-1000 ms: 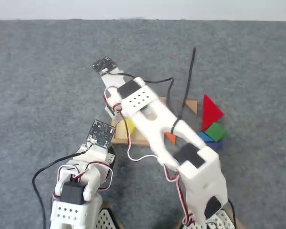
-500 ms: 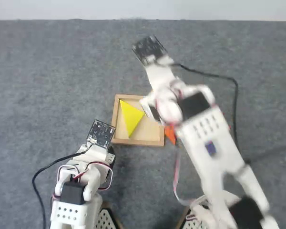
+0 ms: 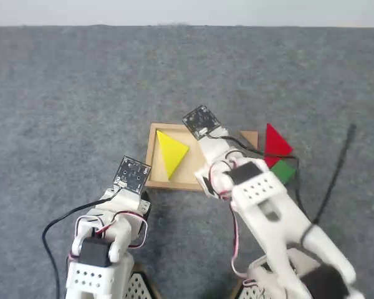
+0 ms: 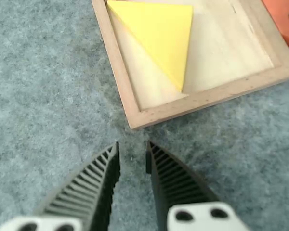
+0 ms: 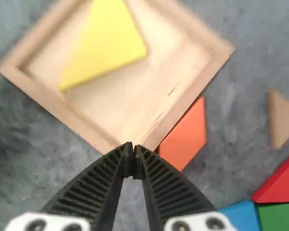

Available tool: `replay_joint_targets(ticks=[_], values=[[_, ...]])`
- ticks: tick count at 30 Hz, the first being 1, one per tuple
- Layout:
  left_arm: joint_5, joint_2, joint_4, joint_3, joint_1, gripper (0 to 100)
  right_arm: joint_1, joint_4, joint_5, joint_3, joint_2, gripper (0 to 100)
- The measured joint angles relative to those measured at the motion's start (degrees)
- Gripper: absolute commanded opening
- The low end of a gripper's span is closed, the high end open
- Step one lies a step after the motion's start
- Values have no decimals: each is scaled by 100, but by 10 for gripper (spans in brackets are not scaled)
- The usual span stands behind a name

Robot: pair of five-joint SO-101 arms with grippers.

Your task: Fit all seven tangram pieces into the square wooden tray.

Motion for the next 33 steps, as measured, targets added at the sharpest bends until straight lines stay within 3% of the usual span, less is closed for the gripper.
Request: replay_joint_targets(ticks=[12,18,33], values=[[0,0,0,0,0,88,255,-35,-26,-1284,2295,6],[0,0,0,0,0,88,782,88,-26,-1275,2259,6],[0,0,0,0,0,88,879,185,-18,290,413,6]])
